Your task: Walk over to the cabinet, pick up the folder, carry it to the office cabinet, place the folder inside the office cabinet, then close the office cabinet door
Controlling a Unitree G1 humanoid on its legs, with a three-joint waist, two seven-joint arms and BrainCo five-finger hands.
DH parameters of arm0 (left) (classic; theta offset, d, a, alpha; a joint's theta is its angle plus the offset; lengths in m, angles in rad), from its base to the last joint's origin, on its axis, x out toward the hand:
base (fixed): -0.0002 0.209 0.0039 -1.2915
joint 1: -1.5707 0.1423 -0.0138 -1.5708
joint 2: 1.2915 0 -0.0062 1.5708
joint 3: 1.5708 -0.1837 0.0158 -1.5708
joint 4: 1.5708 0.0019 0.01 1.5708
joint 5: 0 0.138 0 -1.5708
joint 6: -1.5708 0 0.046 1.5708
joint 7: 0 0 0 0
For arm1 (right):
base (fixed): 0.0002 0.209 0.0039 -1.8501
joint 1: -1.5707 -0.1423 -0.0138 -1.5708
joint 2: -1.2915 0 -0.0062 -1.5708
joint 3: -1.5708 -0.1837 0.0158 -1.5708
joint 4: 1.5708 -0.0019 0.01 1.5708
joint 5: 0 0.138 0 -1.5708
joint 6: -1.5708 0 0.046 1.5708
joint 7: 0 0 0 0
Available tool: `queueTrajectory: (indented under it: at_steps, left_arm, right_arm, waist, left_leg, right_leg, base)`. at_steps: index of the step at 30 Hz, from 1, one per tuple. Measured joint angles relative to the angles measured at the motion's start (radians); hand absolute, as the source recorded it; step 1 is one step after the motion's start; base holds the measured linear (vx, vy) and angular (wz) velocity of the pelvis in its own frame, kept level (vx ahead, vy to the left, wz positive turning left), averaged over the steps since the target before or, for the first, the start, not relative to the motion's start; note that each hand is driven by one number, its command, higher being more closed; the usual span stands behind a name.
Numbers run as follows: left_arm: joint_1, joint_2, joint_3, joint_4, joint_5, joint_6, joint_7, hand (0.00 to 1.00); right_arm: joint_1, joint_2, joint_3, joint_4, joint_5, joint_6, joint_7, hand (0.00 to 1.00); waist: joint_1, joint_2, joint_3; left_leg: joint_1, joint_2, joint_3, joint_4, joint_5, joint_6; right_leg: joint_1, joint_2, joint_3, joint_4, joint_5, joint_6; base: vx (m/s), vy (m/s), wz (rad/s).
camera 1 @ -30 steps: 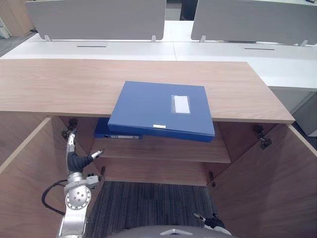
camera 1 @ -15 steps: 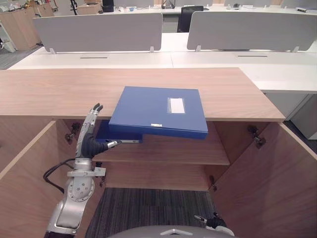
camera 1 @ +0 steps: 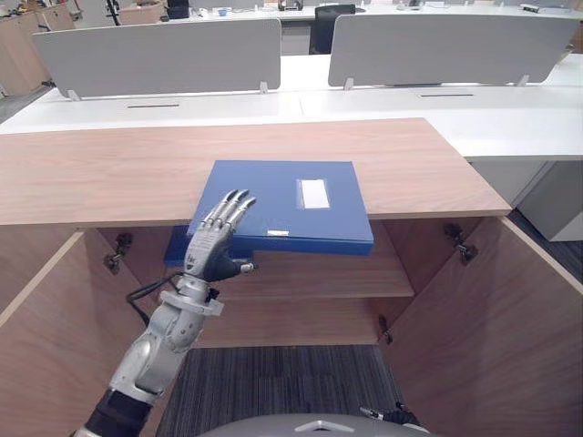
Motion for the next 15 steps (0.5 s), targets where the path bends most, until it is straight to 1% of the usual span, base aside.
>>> queueTrajectory:
  at_steps: [2, 3, 7, 8, 11, 15]
  left_arm:
    - [-0.024, 0.003, -0.032, 0.036, 0.057, 0.014, 0.002, 0.0]
    - [-0.028, 0.003, -0.036, 0.036, 0.065, 0.018, 0.002, 0.0]
    - [-0.071, 0.003, -0.074, 0.065, 0.134, 0.027, 0.01, 0.0]
    - [-0.079, 0.002, -0.076, 0.082, 0.152, 0.032, 0.01, 1.0]
    - [-0.081, -0.004, -0.076, 0.107, 0.179, 0.051, 0.014, 1.0]
    - [-0.099, -0.026, -0.057, 0.104, 0.195, 0.068, 0.051, 1.0]
  right_arm:
    - [0.0, 0.0, 0.0, 0.0, 0.001, 0.0, 0.0, 0.0]
    - [-0.001, 0.0, 0.0, 0.0, 0.001, 0.001, 0.0, 0.0]
    - [-0.001, 0.0, 0.0, 0.0, 0.004, 0.001, -0.001, 0.0]
    - [-0.004, 0.0, 0.0, 0.0, 0.013, 0.001, -0.001, 0.0]
    - [-0.005, 0.0, -0.001, -0.001, 0.045, 0.001, -0.001, 0.0]
    - [-0.007, 0.0, -0.002, -0.004, 0.074, 0.001, 0.0, 0.0]
  waist:
    - [-0.011, 0.0, 0.0]
    - [-0.014, 0.0, 0.0]
    - [-0.018, 0.0, 0.0]
    - [-0.021, 0.0, 0.0]
    - [-0.027, 0.001, -0.001]
    - [-0.024, 0.004, -0.003]
  left_leg:
    - [-0.001, -0.001, 0.0, -0.001, -0.002, 0.001]
    - [-0.002, -0.001, 0.001, -0.001, -0.003, 0.001]
    - [-0.007, -0.001, 0.003, 0.0, -0.004, 0.0]
    - [-0.008, -0.001, 0.004, 0.0, -0.004, 0.0]
    - [-0.009, -0.001, 0.009, 0.0, -0.006, -0.002]
    - [-0.009, 0.0, 0.024, 0.001, -0.009, -0.005]
  right_leg:
    - [-0.001, 0.0, 0.002, -0.004, 0.001, 0.0]
    - [-0.001, 0.0, 0.002, -0.005, 0.001, 0.0]
    - [-0.007, 0.0, 0.005, -0.007, 0.003, 0.0]
    - [-0.008, 0.0, 0.006, -0.008, 0.005, 0.0]
    - [-0.008, 0.001, 0.012, -0.016, 0.011, 0.0]
    - [-0.01, 0.003, 0.026, -0.027, 0.018, -0.001]
  base:
    - [0.0, -0.002, -0.02]
    - [0.0, 0.0, 0.0]
    - [0.0, -0.001, -0.01]
    - [0.0, 0.0, 0.0]
    - [-0.02, -0.012, -0.05]
    - [-0.02, -0.012, -0.11]
